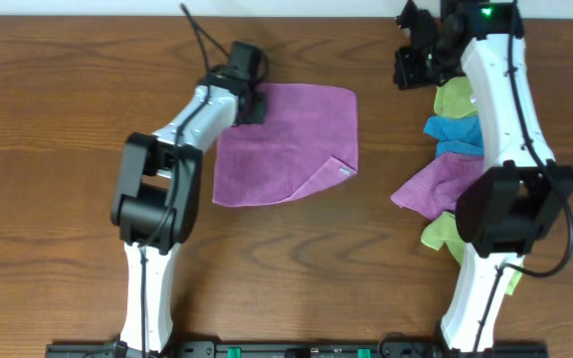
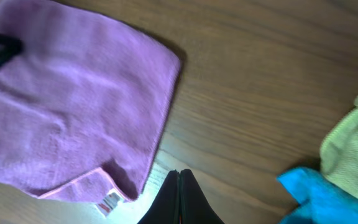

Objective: Fold the cloth

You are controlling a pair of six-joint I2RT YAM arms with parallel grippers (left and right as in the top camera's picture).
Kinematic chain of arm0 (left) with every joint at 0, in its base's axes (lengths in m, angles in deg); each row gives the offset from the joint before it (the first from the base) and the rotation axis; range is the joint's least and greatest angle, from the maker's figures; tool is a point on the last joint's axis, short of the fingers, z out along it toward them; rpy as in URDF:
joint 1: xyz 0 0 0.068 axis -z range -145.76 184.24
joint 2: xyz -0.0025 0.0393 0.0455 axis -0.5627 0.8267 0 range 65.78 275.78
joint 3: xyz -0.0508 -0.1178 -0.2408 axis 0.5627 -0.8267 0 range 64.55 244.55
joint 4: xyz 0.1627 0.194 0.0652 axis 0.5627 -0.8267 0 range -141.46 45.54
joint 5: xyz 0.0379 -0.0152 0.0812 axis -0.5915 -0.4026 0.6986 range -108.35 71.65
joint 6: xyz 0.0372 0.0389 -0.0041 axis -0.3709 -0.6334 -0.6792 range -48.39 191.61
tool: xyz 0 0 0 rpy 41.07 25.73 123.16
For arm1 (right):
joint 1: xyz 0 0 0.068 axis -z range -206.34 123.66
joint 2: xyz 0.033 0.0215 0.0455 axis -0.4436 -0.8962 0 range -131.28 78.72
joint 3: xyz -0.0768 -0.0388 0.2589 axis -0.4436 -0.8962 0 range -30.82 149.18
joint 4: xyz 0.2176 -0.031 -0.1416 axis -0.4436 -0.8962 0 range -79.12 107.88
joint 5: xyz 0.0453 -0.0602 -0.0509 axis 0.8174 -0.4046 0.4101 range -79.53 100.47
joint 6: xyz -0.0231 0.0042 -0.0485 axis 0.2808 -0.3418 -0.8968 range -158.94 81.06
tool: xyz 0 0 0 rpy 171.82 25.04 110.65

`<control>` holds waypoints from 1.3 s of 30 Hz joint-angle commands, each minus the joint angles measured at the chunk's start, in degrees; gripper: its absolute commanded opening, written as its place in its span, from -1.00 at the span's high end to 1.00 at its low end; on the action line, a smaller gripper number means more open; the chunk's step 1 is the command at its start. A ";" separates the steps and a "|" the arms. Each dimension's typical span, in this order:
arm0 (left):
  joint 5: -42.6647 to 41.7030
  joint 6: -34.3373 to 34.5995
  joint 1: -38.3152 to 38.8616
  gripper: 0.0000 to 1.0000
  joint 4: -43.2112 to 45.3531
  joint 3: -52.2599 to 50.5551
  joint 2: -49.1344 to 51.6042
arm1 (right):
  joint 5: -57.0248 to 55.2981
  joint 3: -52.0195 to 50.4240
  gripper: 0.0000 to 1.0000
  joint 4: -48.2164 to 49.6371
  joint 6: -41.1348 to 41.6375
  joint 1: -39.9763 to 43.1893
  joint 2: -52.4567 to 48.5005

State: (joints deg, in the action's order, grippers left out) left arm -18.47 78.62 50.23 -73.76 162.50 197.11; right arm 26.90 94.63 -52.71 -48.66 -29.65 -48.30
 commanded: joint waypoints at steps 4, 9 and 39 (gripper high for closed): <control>3.04 -1.27 -5.22 0.89 -3.19 -1.99 1.68 | -0.15 -1.95 0.96 -0.37 -2.99 -5.95 -3.72; 0.70 -3.30 -6.97 0.89 -2.29 -1.99 1.62 | 0.46 -1.95 0.36 -8.52 -14.97 -10.93 -3.91; -1.44 -3.39 -10.12 0.89 1.01 -1.99 1.62 | -9.53 -11.43 0.12 -8.46 -11.39 -20.90 -4.39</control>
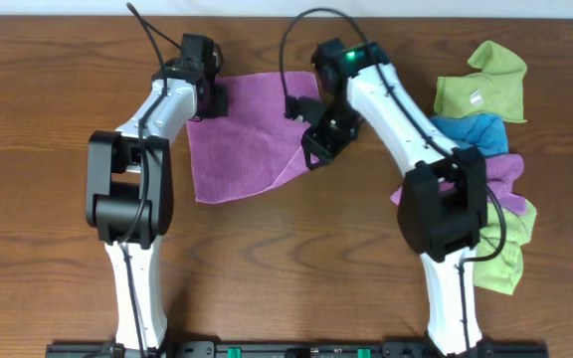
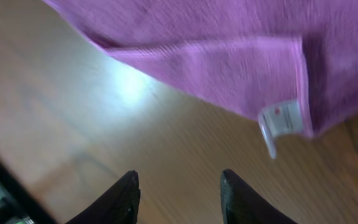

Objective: Fold the cloth

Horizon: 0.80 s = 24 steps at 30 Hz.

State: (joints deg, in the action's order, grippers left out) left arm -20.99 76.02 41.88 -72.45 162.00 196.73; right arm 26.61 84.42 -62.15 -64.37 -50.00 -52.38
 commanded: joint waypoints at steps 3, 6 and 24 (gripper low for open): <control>0.61 -0.81 -2.54 0.89 -0.26 -1.49 1.99 | -12.57 -1.46 0.07 3.43 6.16 -0.55 -0.31; -0.76 -0.79 -2.86 0.89 -0.20 -1.49 1.99 | -13.16 -1.46 0.03 6.47 6.16 -0.79 -0.31; -0.81 -0.81 -2.84 0.88 -0.22 -1.49 1.99 | -14.49 -7.43 0.53 18.18 2.47 -4.13 -0.31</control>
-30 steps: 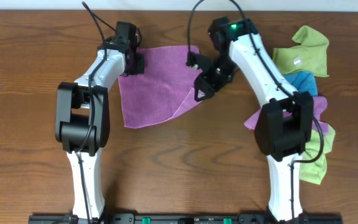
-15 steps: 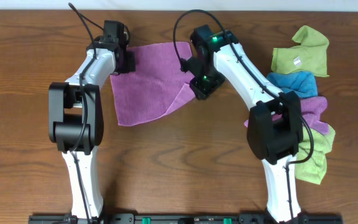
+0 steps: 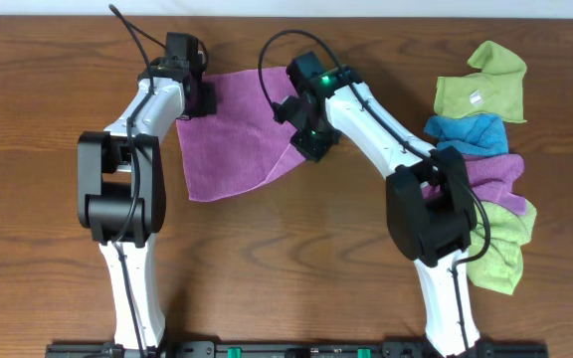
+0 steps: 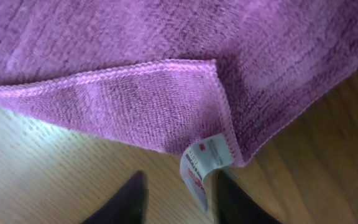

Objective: Fold the cloth

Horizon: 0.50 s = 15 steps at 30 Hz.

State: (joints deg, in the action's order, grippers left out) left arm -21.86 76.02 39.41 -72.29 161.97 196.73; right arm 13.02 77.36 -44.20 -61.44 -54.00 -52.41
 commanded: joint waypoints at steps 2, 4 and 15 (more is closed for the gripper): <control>0.07 -0.81 -0.37 0.89 -0.39 -1.46 1.99 | -0.96 -0.46 0.97 0.61 -0.04 -0.13 -0.28; 0.07 -0.81 -0.37 0.89 -0.39 -1.46 1.99 | -1.29 -0.46 0.97 0.81 1.31 -0.13 -0.28; 0.09 -0.81 -0.37 0.89 -0.37 -1.46 1.99 | -4.48 -0.35 0.89 -14.84 10.34 -0.17 -0.24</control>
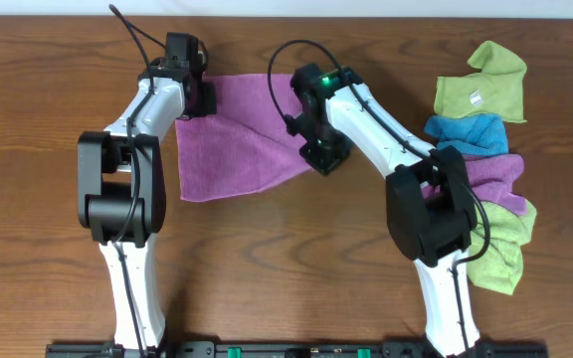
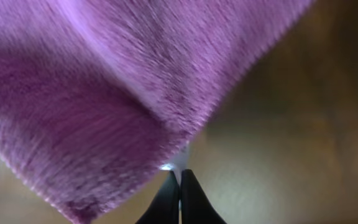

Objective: Fold the cloth

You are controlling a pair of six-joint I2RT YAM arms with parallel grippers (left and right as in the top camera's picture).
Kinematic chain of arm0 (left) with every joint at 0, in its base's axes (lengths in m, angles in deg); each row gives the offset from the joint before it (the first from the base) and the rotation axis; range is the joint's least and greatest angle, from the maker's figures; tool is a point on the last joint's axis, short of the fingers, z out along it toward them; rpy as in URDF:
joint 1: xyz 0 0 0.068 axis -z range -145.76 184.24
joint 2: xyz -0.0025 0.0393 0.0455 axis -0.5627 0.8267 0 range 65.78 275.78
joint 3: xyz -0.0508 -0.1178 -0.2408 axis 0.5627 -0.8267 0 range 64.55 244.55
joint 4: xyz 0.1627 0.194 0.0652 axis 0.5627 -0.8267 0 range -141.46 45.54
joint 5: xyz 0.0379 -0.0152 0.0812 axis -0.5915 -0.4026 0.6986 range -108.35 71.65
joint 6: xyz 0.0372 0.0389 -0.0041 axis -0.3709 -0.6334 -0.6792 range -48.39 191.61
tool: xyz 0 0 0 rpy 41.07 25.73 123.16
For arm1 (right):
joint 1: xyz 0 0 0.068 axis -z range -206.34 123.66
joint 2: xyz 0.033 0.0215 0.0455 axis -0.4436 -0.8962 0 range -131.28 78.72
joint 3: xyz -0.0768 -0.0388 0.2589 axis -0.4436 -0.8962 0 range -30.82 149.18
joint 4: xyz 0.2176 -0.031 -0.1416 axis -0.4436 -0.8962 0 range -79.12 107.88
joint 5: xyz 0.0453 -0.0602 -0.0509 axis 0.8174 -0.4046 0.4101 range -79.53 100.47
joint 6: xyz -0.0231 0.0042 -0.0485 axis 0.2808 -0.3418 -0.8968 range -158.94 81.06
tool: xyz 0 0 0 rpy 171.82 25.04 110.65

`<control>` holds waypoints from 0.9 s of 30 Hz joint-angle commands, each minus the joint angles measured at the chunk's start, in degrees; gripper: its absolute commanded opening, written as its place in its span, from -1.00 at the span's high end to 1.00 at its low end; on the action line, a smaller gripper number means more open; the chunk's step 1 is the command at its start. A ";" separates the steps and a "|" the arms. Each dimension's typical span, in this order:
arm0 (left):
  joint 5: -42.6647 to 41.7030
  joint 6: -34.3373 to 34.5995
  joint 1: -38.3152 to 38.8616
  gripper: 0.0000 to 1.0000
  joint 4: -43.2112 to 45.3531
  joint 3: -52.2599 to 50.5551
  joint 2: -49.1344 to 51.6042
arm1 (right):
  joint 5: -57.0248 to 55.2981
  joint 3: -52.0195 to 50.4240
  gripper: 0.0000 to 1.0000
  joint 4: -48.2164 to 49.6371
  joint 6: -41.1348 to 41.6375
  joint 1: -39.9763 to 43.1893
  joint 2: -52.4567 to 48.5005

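A purple cloth (image 1: 237,134) lies spread on the wooden table, left of centre. My left gripper (image 1: 195,99) sits on its far left corner and appears shut on it. My right gripper (image 1: 323,157) is at the cloth's near right corner. In the right wrist view the cloth (image 2: 104,81) fills the top and left, blurred. There the right gripper (image 2: 179,174) has its dark fingers pressed together on the cloth's corner, where a bit of white tag shows.
A pile of other cloths lies along the right side: a light green one (image 1: 480,85) at the back, a blue one (image 1: 471,131), a purple one (image 1: 495,179) and another green one (image 1: 500,244) nearer the front. Bare table (image 1: 286,259) spreads in front.
My right gripper was open astride the tagged corner; now it is shut on that corner and sits a little nearer the front and right. The cloth's right corner reaches further right. The left gripper has not moved.
First my right gripper was shut at the back right by the pile, and the left was on the cloth's far left corner. Then the cloth lay further left with the left gripper, and the right stood open by the tag. It closed in on the tag and now grips it.
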State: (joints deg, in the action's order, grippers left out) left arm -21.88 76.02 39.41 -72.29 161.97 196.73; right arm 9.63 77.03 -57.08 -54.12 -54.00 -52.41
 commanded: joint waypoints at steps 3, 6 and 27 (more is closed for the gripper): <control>0.11 -0.81 -0.37 0.89 -0.37 -1.46 1.99 | -2.01 -0.02 0.84 -6.08 4.52 -0.17 -0.24; 0.11 -0.81 -0.37 0.89 -0.35 -1.46 1.99 | -2.60 0.02 0.42 -7.19 5.92 -0.17 -0.24; -6.56 -2.80 -1.40 -0.91 -26.38 5.11 -20.15 | 9.94 14.73 0.15 -7.15 11.72 6.14 1.18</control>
State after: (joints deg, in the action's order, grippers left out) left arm -23.67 74.51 39.24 -95.26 165.93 179.73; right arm 11.03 90.74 -64.31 -43.91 -50.72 -52.47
